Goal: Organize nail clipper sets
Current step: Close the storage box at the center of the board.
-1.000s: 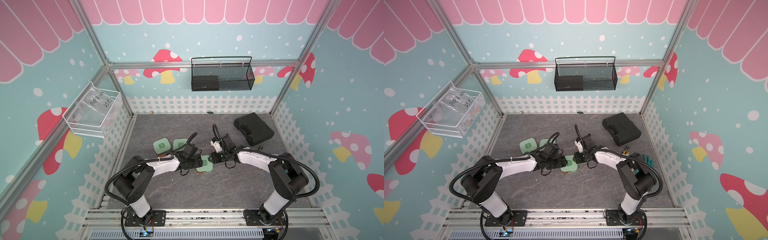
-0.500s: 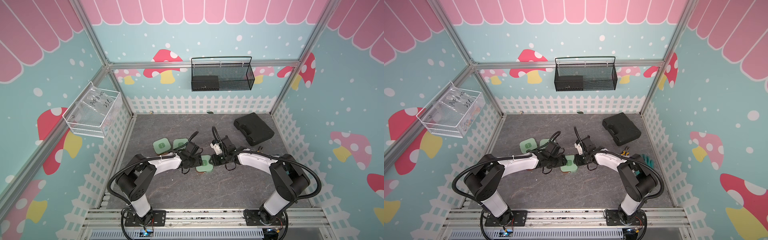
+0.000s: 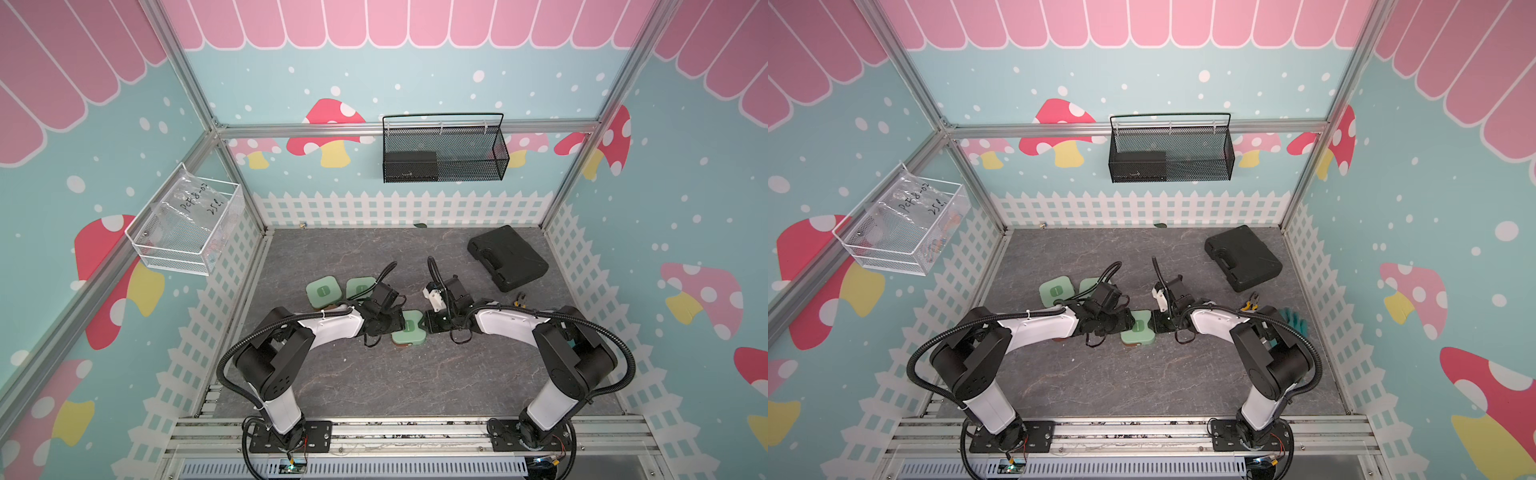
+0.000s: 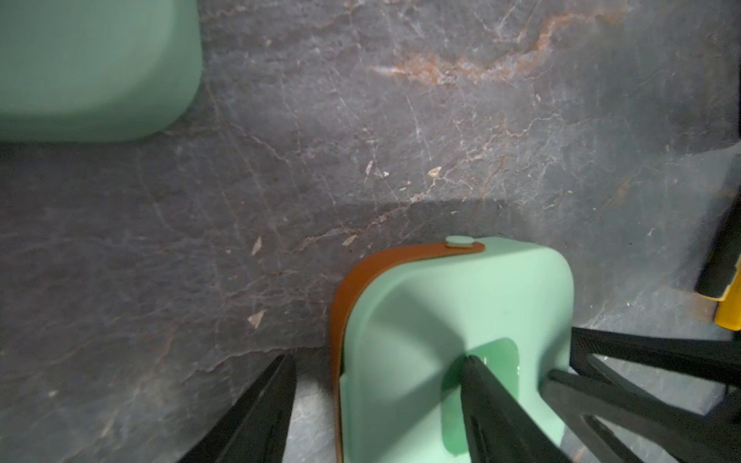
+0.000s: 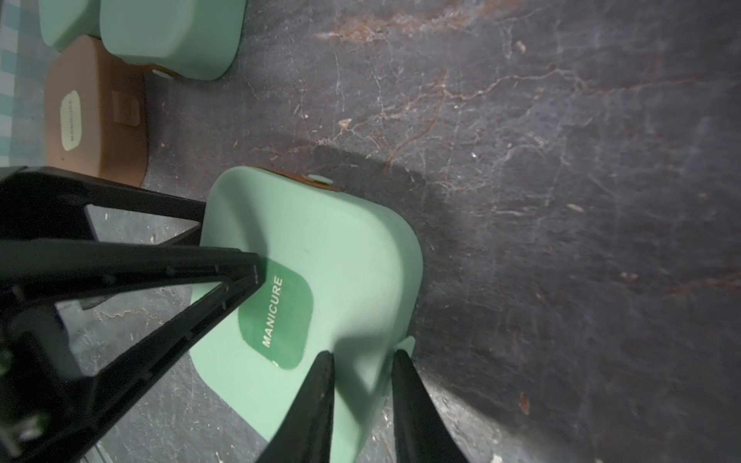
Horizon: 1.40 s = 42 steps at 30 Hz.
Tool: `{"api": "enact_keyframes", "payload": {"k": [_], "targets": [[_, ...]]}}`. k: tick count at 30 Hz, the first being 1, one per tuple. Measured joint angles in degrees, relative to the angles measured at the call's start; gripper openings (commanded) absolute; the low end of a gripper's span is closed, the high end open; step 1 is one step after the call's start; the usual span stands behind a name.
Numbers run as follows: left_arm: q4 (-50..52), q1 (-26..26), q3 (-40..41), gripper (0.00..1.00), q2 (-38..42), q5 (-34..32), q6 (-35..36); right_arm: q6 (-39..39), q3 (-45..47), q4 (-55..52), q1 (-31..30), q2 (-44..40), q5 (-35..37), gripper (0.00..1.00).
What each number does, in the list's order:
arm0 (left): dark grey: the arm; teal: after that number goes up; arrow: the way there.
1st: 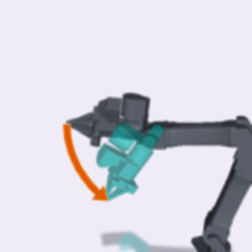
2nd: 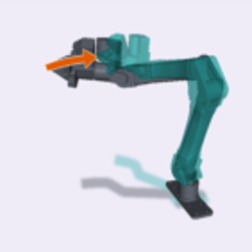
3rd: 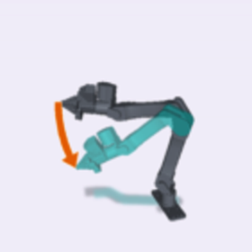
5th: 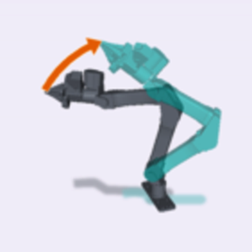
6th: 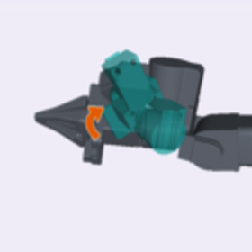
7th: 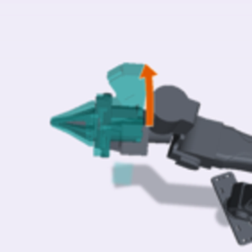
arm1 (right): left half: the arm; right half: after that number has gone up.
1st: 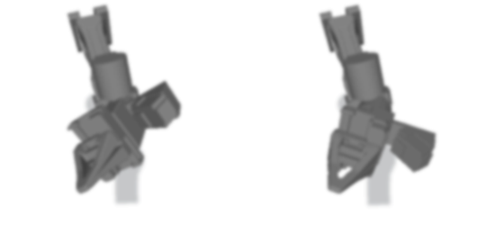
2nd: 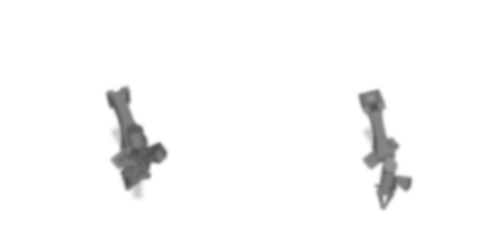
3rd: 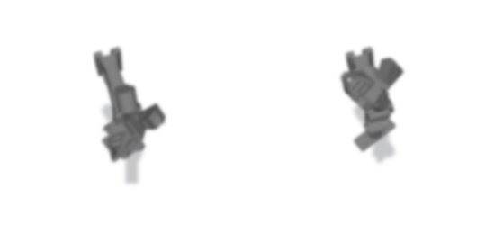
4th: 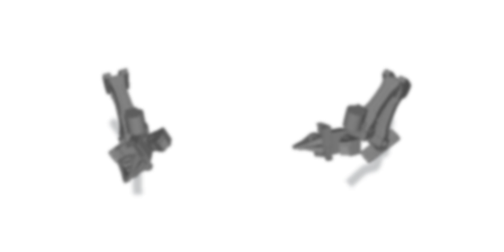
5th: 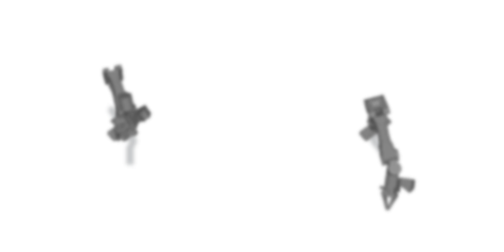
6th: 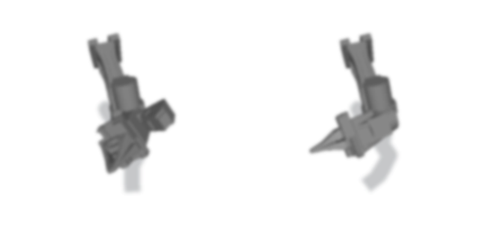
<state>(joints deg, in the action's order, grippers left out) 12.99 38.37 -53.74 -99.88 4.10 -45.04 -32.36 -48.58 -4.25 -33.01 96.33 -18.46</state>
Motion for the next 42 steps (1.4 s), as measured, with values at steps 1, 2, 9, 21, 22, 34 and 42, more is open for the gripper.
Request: {"api": "enact_keyframes", "payload": {"k": [1,2,9,21,22,34,42], "targets": [[-0.5,0.0,0.2,0.65,0.0,0.2,-0.2,-0.6,1.0,1.5,0.1,-0.3,-0.3,0.27],[-1.0,0.0,0.3,0.65,0.0,0.3,-0.2,-1.0,1.9,2.7,0.1,-0.5,-0.4,0.28],[-4.2,-0.1,1.6,0.63,0.0,1.3,-1.2,-5.8,8.8,14.0,0.3,-1.7,-3.4,0.3],[-6.5,-0.1,3.0,0.61,0.3,1.2,-2.8,-11.5,15.0,25.1,0.8,-1.7,-7.0,0.33],[-6.8,-0.1,3.2,0.61,0.3,1.2,-3.0,-12.1,15.6,26.0,0.8,-1.7,-7.4,0.33],[-8.3,0.1,3.9,0.76,1.4,0.6,-4.2,-10.1,15.7,20.1,2.2,-4.4,-10.9,0.49],[4.8,-7.0,2.7,0.86,12.7,-7.7,0.5,5.9,3.6,2.7,10.3,-19.2,7.6,0.56]]}}
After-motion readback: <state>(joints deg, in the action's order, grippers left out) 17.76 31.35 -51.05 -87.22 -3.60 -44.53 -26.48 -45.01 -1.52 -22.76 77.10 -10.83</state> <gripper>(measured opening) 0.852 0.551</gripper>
